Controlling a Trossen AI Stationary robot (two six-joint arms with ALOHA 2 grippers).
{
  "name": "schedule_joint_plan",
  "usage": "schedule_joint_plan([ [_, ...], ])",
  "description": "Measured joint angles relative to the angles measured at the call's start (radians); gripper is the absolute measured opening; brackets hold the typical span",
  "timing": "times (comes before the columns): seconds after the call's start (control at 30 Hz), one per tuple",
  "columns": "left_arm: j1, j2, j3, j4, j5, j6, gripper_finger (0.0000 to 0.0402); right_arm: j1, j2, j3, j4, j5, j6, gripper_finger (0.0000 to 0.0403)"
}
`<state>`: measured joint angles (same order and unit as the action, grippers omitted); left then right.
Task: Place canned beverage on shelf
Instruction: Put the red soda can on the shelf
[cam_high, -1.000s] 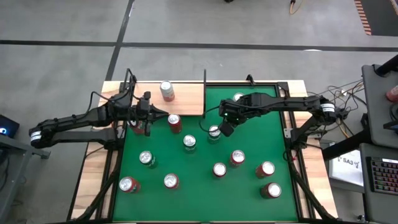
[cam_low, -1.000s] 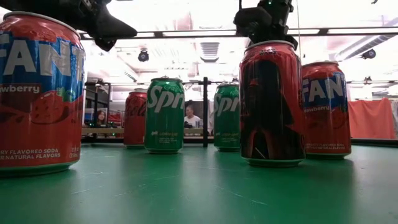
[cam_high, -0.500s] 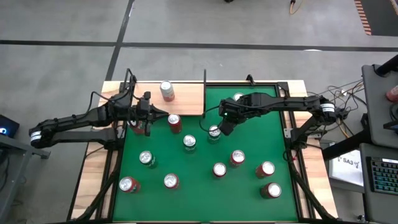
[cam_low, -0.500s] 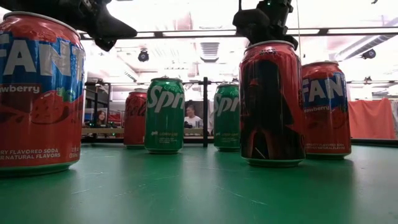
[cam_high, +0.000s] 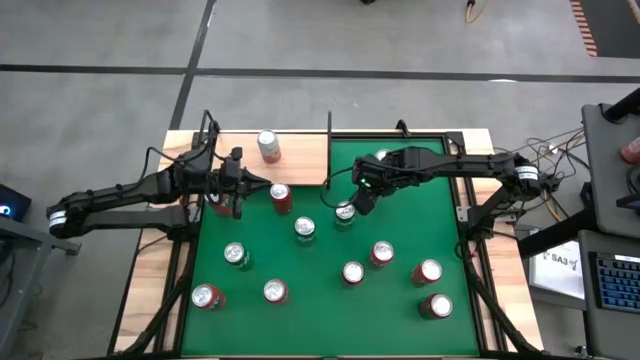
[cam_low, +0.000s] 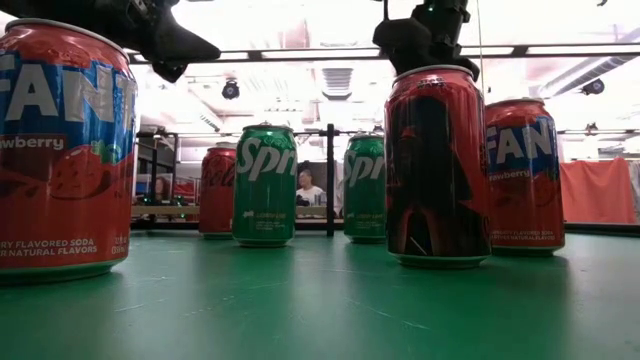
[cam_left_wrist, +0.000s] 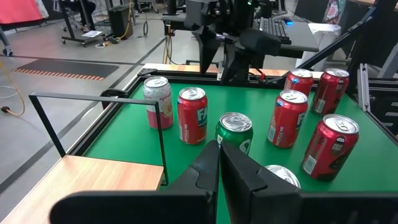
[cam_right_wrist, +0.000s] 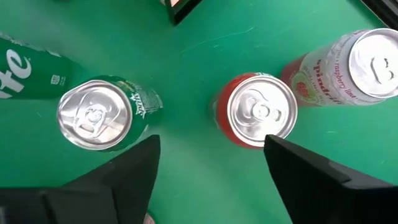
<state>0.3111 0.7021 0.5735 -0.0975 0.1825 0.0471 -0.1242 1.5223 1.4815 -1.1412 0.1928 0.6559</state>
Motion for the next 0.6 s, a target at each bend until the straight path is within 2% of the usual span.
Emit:
schedule_joint_plan([
  [0.3,0.000,0.000,0.000,0.000,-0.017,0.011,0.0000,-0.065,0.009,-0.010,0.000,0.019,-0.003,0.0323],
  [0.6,0.000,0.003,0.000,0.001,-0.018,0.023,0.0000,-0.109,0.102,-0.024,-0.006,-0.011,-0.020,0.0328],
])
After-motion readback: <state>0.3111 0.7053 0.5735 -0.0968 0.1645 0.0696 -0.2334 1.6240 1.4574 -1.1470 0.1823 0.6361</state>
